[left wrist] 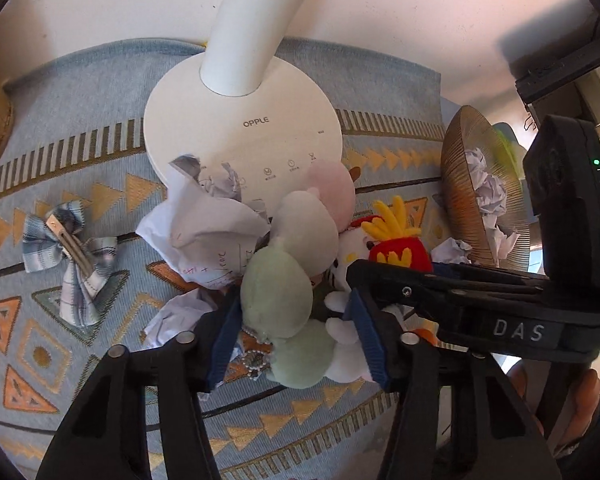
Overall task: Organize objects
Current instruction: 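Grasp the dango plush with the left gripper while the right grasps Hello Kitty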
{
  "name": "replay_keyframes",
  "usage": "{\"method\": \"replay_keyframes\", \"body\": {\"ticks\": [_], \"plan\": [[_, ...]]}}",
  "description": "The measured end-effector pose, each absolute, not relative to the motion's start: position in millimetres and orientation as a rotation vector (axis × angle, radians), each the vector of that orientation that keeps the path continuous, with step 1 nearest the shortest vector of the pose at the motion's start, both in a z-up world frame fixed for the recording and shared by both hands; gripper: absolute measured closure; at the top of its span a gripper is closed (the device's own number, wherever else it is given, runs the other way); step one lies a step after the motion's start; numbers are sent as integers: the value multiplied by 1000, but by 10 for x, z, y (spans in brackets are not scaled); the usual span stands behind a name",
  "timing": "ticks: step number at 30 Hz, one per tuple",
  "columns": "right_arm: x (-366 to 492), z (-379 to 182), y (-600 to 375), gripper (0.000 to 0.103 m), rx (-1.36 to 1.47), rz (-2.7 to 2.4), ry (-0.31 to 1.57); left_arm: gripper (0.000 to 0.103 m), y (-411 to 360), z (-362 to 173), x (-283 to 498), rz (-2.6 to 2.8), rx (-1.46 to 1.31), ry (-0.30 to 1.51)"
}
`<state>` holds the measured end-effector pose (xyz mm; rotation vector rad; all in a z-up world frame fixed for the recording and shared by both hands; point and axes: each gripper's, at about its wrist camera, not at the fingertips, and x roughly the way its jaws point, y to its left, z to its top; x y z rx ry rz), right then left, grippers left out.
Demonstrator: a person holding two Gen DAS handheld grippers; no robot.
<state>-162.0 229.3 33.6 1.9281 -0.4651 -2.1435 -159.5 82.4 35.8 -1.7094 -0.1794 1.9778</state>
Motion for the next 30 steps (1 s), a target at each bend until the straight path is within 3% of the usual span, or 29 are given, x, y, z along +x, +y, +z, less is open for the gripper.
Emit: {"method": "replay_keyframes", "body": {"ticks": [3, 10, 14, 23, 26, 30], "plan": [[-1551, 470, 2392, 63, 1869, -2183, -453, 77, 919, 377, -1537, 2014, -1684, -143], [-1094, 908, 2636, 63, 1721, -2190, -396, 77, 839, 827, -1133, 2060, -1548, -197], [-672, 875, 2619, 63, 1734, -2109, -311, 77, 681, 975, -756, 2090, -1547, -182], [-94, 212, 2531, 63, 1922, -1859, -213, 77, 431, 533, -77, 2034, -1771, -254], [-70, 146, 2604, 63, 1912, -1834, -236, 68, 426, 364, 27, 2022, -1839, -272], [23, 107, 2603, 63, 1920, -1808, -145, 67, 348, 217, 121, 2058, -1906, -240]]}}
